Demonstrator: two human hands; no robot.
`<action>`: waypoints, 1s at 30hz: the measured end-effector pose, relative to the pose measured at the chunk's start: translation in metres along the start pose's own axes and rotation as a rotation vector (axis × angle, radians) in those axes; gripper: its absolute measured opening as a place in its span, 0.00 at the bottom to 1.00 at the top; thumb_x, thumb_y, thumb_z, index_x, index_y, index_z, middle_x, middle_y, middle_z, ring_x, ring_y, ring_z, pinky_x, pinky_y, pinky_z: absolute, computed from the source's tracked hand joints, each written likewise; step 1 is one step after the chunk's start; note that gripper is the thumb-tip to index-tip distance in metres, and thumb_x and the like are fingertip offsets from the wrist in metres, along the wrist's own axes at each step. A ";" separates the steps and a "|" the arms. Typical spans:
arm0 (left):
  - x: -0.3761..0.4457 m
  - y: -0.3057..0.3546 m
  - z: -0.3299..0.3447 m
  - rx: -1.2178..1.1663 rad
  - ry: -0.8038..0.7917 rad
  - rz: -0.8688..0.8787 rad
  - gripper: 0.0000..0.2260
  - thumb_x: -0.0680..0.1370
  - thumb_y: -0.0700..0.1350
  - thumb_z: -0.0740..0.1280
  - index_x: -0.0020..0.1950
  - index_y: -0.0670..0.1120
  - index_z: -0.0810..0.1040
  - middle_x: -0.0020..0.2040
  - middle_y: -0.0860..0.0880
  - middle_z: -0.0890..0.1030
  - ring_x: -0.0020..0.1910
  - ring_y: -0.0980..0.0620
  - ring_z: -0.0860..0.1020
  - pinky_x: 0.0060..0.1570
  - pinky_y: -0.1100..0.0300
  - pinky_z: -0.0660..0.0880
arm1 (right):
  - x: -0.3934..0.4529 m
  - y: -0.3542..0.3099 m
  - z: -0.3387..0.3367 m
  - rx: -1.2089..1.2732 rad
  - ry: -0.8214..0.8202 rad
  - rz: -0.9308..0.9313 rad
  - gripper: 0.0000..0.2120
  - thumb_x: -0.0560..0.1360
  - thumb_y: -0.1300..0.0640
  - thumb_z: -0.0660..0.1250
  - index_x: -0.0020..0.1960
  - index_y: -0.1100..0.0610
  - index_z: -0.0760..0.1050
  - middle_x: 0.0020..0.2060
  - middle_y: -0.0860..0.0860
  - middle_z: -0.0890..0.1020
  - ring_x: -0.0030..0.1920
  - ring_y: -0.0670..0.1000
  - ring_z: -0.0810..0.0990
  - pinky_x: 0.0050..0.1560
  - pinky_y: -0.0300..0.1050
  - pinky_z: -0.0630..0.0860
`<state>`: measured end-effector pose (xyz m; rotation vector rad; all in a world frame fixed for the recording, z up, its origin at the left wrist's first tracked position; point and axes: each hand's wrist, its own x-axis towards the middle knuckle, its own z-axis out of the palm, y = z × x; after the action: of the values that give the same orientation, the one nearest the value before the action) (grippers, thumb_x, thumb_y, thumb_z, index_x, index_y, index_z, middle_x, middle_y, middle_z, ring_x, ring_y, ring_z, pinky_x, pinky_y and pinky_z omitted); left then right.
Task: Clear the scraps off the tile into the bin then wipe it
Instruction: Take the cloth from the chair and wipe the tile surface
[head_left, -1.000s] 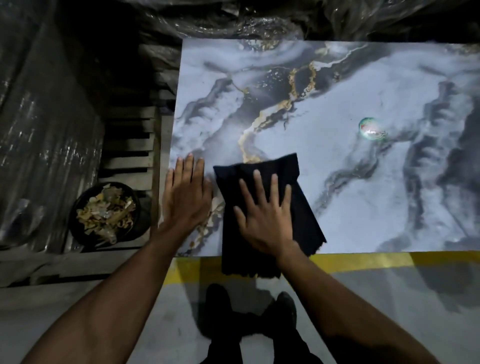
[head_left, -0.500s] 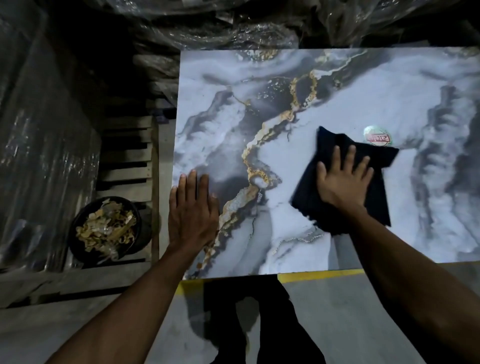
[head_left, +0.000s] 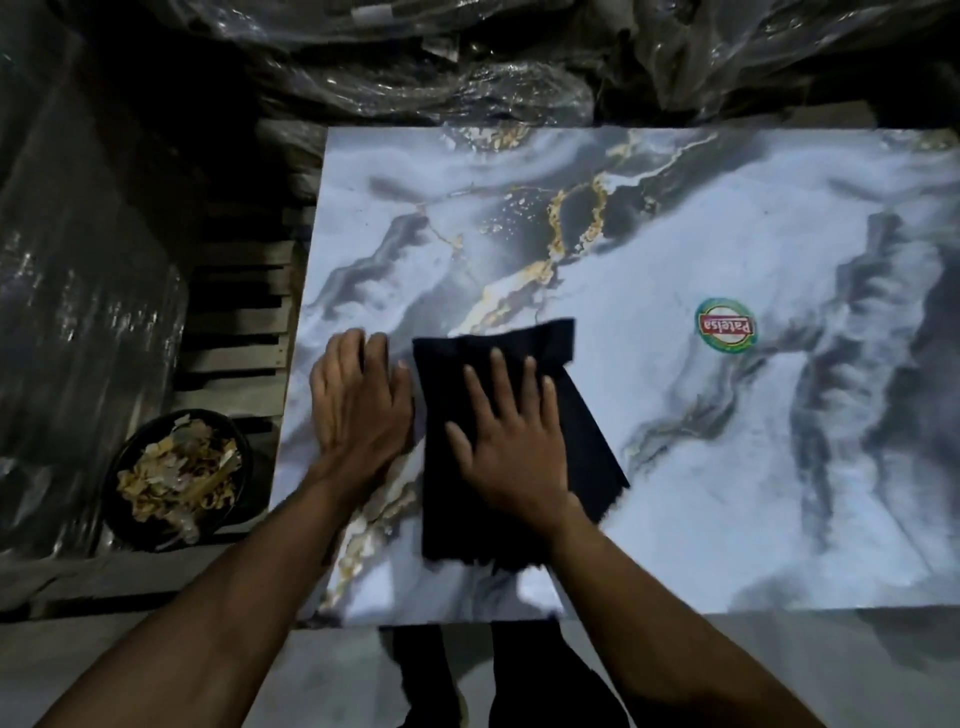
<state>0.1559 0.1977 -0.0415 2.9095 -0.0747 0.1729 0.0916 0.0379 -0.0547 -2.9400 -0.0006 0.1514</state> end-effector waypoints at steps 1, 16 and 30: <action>0.011 0.003 0.005 0.011 -0.025 0.016 0.20 0.79 0.52 0.52 0.66 0.44 0.69 0.67 0.41 0.70 0.68 0.38 0.68 0.65 0.44 0.64 | -0.008 0.016 -0.002 -0.025 -0.005 0.036 0.32 0.77 0.36 0.53 0.76 0.50 0.64 0.77 0.56 0.60 0.76 0.66 0.56 0.74 0.65 0.54; 0.049 0.003 0.022 0.042 -0.160 0.004 0.29 0.81 0.56 0.48 0.78 0.43 0.57 0.78 0.44 0.58 0.78 0.45 0.55 0.76 0.48 0.52 | 0.227 0.127 -0.058 -0.039 -0.048 0.383 0.36 0.78 0.34 0.45 0.80 0.50 0.46 0.79 0.57 0.45 0.77 0.69 0.41 0.74 0.68 0.39; 0.052 0.008 0.020 0.135 -0.216 -0.048 0.30 0.80 0.57 0.49 0.78 0.41 0.57 0.78 0.43 0.58 0.77 0.44 0.58 0.74 0.53 0.48 | 0.145 0.093 -0.031 -0.069 -0.039 -0.025 0.36 0.76 0.34 0.48 0.77 0.53 0.60 0.78 0.56 0.58 0.77 0.65 0.54 0.75 0.62 0.50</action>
<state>0.2088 0.1834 -0.0529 3.0501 -0.0293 -0.1516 0.2381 -0.0581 -0.0576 -3.0039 -0.0498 0.2090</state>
